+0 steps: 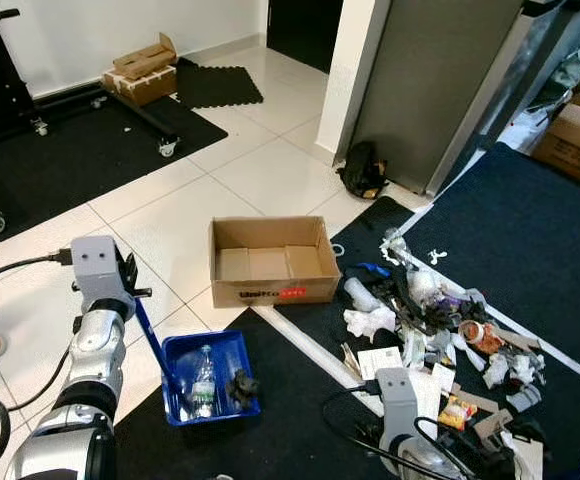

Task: Sweep floor

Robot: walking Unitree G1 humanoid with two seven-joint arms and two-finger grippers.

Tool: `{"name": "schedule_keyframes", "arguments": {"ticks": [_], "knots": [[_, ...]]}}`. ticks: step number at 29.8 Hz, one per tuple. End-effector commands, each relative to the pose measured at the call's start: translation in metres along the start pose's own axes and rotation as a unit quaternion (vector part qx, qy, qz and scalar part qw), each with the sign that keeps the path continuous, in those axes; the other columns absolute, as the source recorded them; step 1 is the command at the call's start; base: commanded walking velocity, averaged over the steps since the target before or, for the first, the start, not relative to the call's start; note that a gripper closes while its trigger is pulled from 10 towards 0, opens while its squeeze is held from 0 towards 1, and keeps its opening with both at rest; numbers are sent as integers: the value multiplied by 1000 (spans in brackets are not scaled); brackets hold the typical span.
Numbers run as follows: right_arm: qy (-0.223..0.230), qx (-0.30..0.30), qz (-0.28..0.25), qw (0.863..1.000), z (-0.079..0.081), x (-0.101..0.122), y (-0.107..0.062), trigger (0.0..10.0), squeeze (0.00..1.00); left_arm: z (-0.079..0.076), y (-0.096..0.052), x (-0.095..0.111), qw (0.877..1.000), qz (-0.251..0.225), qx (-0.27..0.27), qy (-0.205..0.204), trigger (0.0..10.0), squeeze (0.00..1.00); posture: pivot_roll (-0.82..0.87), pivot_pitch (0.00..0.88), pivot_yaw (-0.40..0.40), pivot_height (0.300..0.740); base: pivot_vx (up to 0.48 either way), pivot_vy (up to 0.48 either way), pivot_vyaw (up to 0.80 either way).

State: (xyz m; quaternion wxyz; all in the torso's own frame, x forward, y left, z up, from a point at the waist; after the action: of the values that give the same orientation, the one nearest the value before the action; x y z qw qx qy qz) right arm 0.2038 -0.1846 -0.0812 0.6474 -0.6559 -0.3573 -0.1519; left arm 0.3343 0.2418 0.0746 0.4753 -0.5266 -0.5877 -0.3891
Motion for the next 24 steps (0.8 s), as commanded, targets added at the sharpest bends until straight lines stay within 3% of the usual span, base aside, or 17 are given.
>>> {"name": "schedule_keyframes", "arguments": {"ticks": [1, 5, 11, 15, 21, 24], "knots": [[5, -3, 5, 1000, -1, -4, -1, 10000, 0, -7, 6, 13, 1000, -26, -15, -7, 10000, 0, 143, 48, -56, 740, 0, 0, 0], [5, -3, 7, 1000, -1, -5, -2, 10000, 0, -10, 8, 17, 999, -33, -22, -2, 10000, 0, 143, 49, -57, 740, 0, 0, 0], [4, -1, 11, 1000, -1, -8, -2, 10000, 0, -19, 14, 41, 996, -78, -39, -3, 10000, 0, 147, 47, -62, 740, 0, 0, 0], [-2, 1, 11, 1000, -1, -7, -2, 10000, 0, -31, 15, 50, 993, -95, -71, -14, 10000, 0, 147, 47, -62, 740, 0, 0, 0], [-10, 2, 10, 1000, -1, -6, -2, 10000, 0, -46, 14, 52, 987, -99, -116, -47, 10000, 0, 141, 46, -59, 740, 0, 0, 0], [-12, 2, 12, 1000, 0, -8, -2, 10000, 0, -51, 13, 50, 981, -93, -136, -98, 10000, 0, 136, 50, -58, 740, 0, 0, 0]]}}
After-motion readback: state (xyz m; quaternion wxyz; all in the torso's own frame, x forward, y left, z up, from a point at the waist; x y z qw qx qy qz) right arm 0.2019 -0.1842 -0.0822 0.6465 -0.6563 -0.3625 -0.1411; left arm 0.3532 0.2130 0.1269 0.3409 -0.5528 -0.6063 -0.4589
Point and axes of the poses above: a point about 5 cm out from each wrist's last joint towards the gripper, its own y axis pointing out of the wrist towards the gripper, its own x axis along the axis of the wrist's last joint, z = x × y, the point moved 1 cm from there along y, pointing out of the wrist towards the gripper, and after that the axes turned 15 degrees about -y, right-handed, at the moved point
